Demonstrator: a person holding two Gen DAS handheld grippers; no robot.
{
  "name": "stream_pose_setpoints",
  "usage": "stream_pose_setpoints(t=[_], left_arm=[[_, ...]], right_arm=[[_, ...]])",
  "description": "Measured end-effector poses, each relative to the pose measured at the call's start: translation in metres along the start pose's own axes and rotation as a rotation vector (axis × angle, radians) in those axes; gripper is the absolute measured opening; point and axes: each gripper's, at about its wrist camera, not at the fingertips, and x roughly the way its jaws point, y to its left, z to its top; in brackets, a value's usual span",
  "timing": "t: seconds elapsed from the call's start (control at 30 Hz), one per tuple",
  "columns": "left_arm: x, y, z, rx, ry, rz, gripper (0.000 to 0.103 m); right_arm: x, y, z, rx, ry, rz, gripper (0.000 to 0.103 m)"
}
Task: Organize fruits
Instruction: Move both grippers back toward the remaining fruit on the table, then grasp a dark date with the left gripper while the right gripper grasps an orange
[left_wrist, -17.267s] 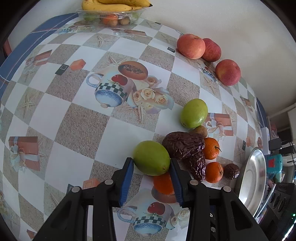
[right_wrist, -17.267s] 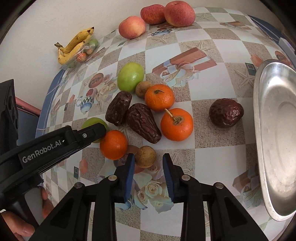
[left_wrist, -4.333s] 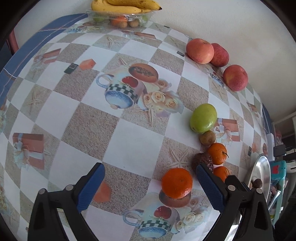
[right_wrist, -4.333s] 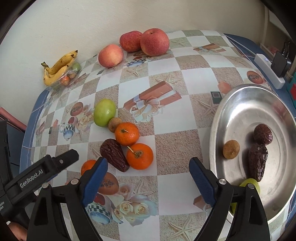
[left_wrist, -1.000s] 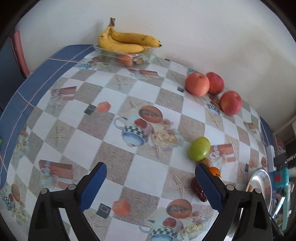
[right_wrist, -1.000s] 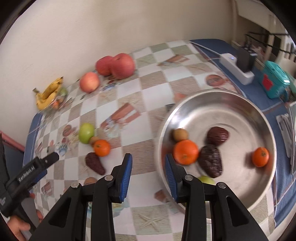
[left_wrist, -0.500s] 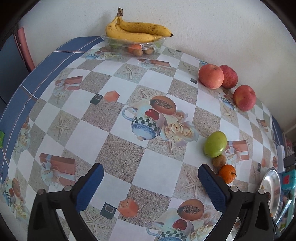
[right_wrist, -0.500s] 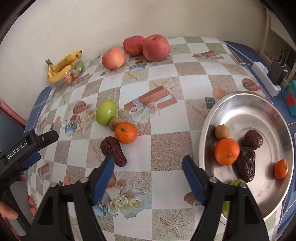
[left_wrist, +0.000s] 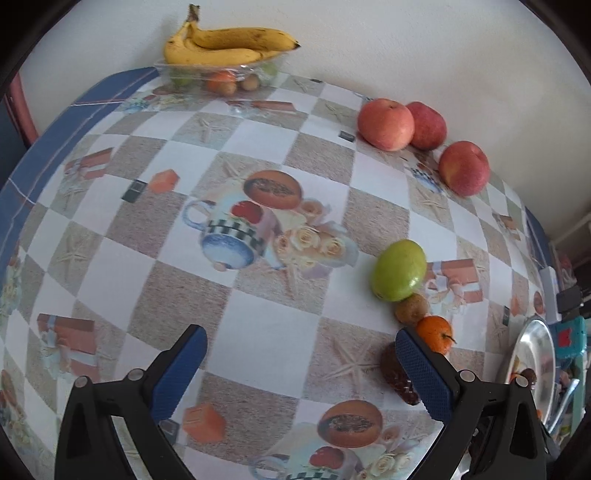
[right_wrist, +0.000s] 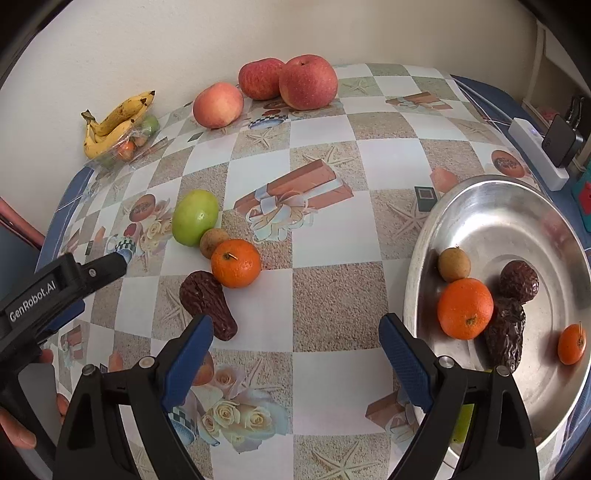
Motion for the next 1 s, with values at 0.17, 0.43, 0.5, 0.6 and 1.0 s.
stream_pose_setpoints(t=[0.17,0.43,0.5,0.6,1.0], left_arm=[[0.006,-0.014,-0.004,0.011,0.022,-0.072,0.097],[0.01,-0.025,-0.007,-0.019,0.063,-0.221,0.069],[0.012,-0.024,-0.007,-0.041,0.077,-0.249,0.064],[0.014,-0.024,-0.007,-0.057,0.089,-0.262,0.056],[0.028,-0.023,-0.014,-0.1,0.153,-0.316,0.041]], right_arm=[[0.002,-0.003,0.004,0.019,-0.023,0.004,0.091],[-0.009,-0.007,0.009,0.039,-0.086,-0.009,0.091],[-0.011,-0.006,0.009,0.032,-0.094,-0.026,0.091],[-0.012,-0.007,0.008,0.036,-0.096,-0.025,0.091],[-0.019,-0.009,0.009,0.05,-0.134,-0.056,0.091]])
